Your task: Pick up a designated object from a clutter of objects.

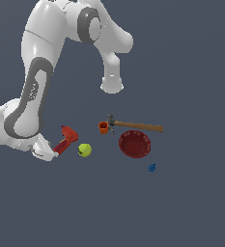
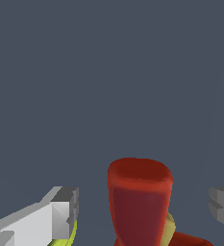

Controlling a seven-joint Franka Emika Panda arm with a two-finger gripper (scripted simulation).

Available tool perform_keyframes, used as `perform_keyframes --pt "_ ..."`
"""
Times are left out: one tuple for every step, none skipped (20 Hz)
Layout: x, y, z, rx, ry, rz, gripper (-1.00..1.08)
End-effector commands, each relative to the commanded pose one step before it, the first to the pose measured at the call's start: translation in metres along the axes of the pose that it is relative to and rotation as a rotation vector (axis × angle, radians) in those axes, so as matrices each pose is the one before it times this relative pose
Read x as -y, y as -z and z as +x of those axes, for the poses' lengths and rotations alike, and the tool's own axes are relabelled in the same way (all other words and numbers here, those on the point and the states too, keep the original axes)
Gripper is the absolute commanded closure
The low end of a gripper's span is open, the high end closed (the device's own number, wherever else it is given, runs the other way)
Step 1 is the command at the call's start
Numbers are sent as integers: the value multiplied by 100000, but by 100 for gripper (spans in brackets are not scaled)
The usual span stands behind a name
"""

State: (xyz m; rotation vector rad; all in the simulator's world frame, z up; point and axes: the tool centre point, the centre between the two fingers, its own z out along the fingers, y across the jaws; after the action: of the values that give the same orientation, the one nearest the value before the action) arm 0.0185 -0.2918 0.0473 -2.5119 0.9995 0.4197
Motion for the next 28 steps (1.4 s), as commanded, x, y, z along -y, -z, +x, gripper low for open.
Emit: perform_keyframes --pt "-157 -96 138 143 -354 444 -100" --pt "42 41 -77 -56 137 -262 -100" --pt "1 -36 0 0 0 0 -100" --pt "4 -109 1 0 0 0 -100" --pt "6 -181 1 0 0 0 -100" --pt "8 -253 0 0 0 0 -100" --pt "-39 -319 15 19 -53 79 -100" --pt "11 -397 -4 0 0 0 -100" --pt "-27 -448 5 13 -50 46 -100" --pt "8 -395 -11 0 0 0 -100" --pt "6 -323 -11 0 0 0 -100" --pt "-36 -250 5 12 -58 35 -100" --pt "2 -179 -8 0 0 0 -100" --pt "1 -107 -5 0 0 0 -100" --pt "0 -36 -2 0 0 0 -100" --pt "0 0 0 0 0 0 108" --pt "0 0 0 0 0 0 108" --pt "0 0 0 0 0 0 108" --pt "0 0 0 0 0 0 108" --pt "0 0 0 0 0 0 108" --pt "0 0 0 0 0 0 108" --pt "0 0 0 0 0 0 108" --pt "0 0 0 0 0 0 108" --pt "0 0 0 0 0 0 108" --pt "0 0 0 0 0 0 108" --pt "9 662 113 -919 -16 165 108" --pt "13 20 -16 0 0 0 108" --pt "38 60 -47 0 0 0 108"
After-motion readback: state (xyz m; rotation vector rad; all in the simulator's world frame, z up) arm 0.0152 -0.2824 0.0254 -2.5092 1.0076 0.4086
